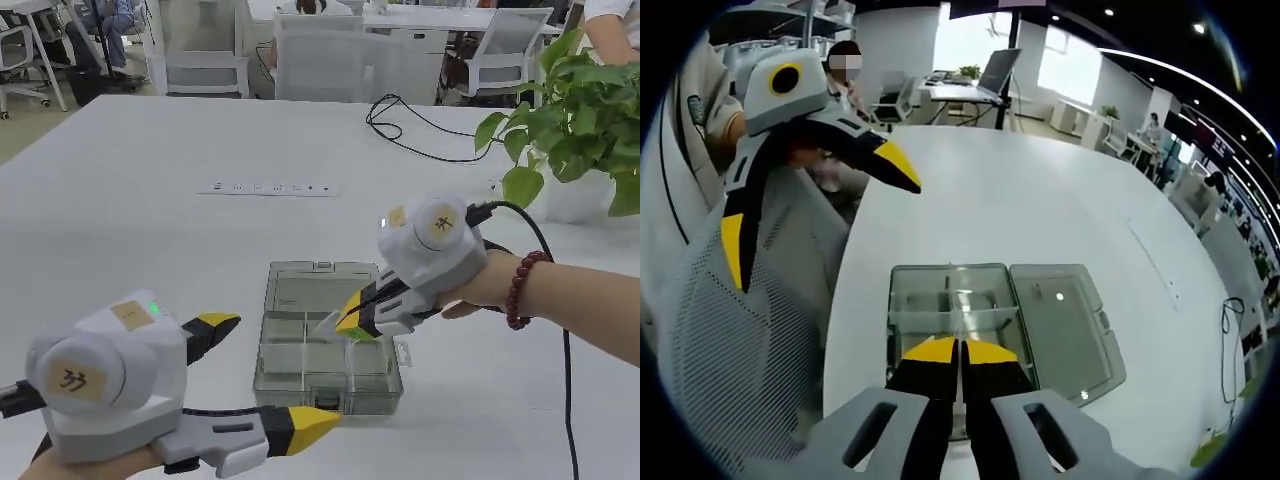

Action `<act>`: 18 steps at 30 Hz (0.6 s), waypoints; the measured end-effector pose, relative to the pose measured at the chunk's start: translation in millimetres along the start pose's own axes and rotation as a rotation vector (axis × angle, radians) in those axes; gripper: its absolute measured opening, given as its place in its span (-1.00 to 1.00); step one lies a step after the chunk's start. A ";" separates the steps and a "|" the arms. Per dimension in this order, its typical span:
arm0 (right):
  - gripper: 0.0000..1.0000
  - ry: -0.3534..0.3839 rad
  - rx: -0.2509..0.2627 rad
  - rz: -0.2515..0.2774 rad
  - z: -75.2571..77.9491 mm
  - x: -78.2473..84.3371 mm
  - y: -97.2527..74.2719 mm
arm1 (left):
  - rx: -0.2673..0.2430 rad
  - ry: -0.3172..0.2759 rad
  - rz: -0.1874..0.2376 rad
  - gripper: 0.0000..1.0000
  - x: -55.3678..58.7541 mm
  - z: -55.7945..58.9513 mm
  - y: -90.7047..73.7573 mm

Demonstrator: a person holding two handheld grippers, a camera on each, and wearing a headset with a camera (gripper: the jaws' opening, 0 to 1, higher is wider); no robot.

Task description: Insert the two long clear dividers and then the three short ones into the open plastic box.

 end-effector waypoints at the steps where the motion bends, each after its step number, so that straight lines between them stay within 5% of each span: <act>1: -0.95 -0.012 -0.004 -0.007 -0.1 -0.5 1.5 | -0.001 0.003 -0.001 0.79 0.0 -0.1 -0.1; 18: -0.95 -0.079 -0.035 -0.060 -2.7 -4.9 15.3 | -0.006 0.000 -0.005 0.77 1.1 -2.1 -0.6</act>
Point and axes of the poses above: the centre of the closed fingertips' face, and the gripper's own axes: y roughly forward along the fingers, z roughly to its right, x roughly out of its underside, the point moved 6 cm from there along -y, roughly backward along the fingers, and after that the axes turned 8 degrees about x, right-handed, at the moved point
